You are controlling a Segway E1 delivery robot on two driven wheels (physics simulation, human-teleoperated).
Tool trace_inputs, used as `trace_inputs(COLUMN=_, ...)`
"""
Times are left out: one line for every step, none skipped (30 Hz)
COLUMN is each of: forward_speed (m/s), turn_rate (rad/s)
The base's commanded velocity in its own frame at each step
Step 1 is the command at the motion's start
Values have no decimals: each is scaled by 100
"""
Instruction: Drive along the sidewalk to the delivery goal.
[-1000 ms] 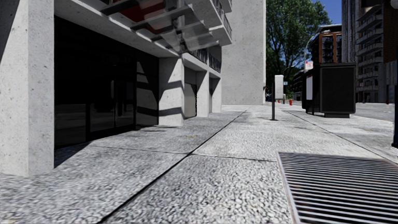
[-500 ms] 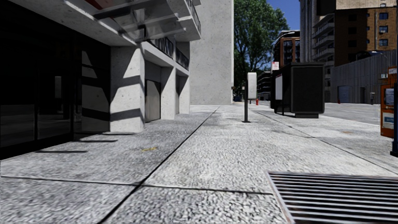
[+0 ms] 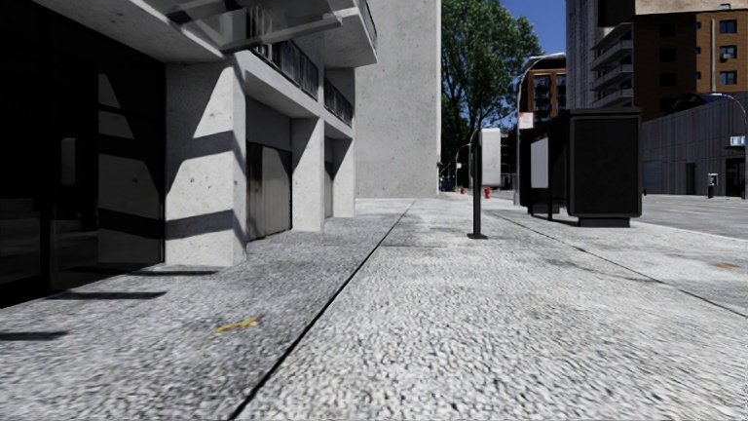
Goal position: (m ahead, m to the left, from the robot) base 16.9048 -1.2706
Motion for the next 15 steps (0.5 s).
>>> trace_inputs(forward_speed=200, turn_rate=0)
trace_inputs(forward_speed=200, turn_rate=0)
trace_inputs(forward_speed=200, turn_rate=0)
trace_inputs(forward_speed=200, turn_rate=0)
trace_inputs(forward_speed=200, turn_rate=0)
trace_inputs(forward_speed=200, turn_rate=0)
trace_inputs(forward_speed=200, turn_rate=0)
trace_inputs(forward_speed=200, turn_rate=0)
trace_inputs(forward_speed=200, turn_rate=0)
trace_inputs(forward_speed=200, turn_rate=0)
trace_inputs(forward_speed=200, turn_rate=0)
trace_inputs(forward_speed=200, turn_rate=0)
trace_inputs(forward_speed=200, turn_rate=0)
trace_inputs(forward_speed=200, turn_rate=0)
trace_inputs(forward_speed=200, turn_rate=0)
